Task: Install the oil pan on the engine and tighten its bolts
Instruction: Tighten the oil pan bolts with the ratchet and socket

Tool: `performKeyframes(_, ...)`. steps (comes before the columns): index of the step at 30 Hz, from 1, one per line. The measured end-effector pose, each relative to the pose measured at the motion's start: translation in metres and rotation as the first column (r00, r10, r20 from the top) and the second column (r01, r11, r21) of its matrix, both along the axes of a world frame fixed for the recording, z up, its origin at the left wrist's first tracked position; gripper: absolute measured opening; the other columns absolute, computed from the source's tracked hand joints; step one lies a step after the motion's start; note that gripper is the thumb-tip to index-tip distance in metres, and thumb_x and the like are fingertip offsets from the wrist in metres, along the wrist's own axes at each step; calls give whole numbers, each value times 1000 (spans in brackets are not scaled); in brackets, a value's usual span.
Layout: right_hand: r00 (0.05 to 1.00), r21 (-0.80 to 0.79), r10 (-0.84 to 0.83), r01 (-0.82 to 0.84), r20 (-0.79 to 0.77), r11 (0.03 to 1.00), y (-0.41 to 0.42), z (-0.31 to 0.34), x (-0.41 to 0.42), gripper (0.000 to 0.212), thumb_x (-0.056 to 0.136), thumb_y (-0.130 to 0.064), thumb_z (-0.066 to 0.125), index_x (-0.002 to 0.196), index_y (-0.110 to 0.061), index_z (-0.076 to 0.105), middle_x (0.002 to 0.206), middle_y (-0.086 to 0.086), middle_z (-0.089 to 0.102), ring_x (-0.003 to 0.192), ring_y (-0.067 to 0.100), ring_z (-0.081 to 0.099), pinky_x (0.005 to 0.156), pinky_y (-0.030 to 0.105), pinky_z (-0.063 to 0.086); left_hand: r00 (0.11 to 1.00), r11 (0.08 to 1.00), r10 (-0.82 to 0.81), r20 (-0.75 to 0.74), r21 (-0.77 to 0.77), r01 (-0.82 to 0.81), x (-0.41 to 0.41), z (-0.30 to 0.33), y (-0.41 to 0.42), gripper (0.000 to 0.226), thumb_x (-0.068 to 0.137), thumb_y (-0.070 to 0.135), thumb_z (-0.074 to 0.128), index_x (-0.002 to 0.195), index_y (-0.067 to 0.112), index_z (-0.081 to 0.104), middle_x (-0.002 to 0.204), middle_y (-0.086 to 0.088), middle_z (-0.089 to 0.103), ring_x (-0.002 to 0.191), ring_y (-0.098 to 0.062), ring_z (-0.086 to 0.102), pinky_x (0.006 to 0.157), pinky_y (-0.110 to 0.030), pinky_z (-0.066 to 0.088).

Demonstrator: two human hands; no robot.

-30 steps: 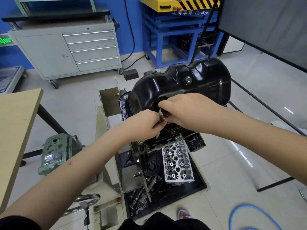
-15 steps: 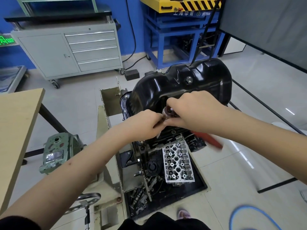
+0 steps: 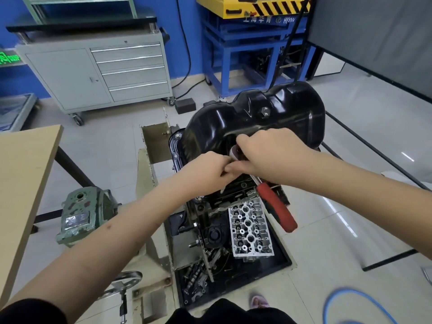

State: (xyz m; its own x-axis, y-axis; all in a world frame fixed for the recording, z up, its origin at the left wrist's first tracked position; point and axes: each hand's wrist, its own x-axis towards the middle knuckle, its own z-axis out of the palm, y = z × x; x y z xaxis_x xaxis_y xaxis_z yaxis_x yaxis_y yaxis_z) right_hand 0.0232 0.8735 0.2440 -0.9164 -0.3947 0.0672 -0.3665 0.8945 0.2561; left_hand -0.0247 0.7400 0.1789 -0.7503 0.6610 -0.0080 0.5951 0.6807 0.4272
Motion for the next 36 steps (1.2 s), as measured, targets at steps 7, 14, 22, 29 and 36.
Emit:
performKeyframes(7,990,11,138,-138,-1,990,7,-3,1,29,93,-25,47,122,-26,44,104,-5,55,98,19,54,67,25,27,999,1000,-26,24,-16,26,1,0,1,43,97,26,38,57,10,39,53,-2,42,50,-18,40,56,-29,36)
performKeyframes(14,998,-125,-23,30,51,992,-4,1,5,29,89,-50,46,80,-22,46,69,-6,40,73,19,43,52,26,27,1000,1000,16,26,-20,-16,1,-1,1,41,94,20,40,54,20,32,50,6,36,46,-10,34,41,-16,27)
performKeyframes(22,998,-18,56,-55,35,998,3,2,-3,32,88,-50,47,92,-19,51,87,-2,56,79,19,53,63,25,34,998,999,-12,69,31,10,0,-3,-1,39,95,23,40,57,21,36,48,8,39,43,-6,37,45,-15,30)
performKeyframes(29,993,-38,120,-120,7,992,6,0,-3,27,93,-36,46,118,-26,49,100,-3,54,96,21,54,66,25,28,995,999,-8,100,48,3,-4,-4,1,38,96,21,39,64,5,52,57,-5,51,49,-14,41,50,-21,35)
performKeyframes(36,996,-9,25,-24,82,1000,9,6,-1,40,86,-58,43,70,-21,42,66,-8,40,60,13,43,49,25,25,998,998,-35,58,52,32,-3,-4,4,36,94,23,43,59,25,37,51,7,42,45,-6,39,45,-15,30)
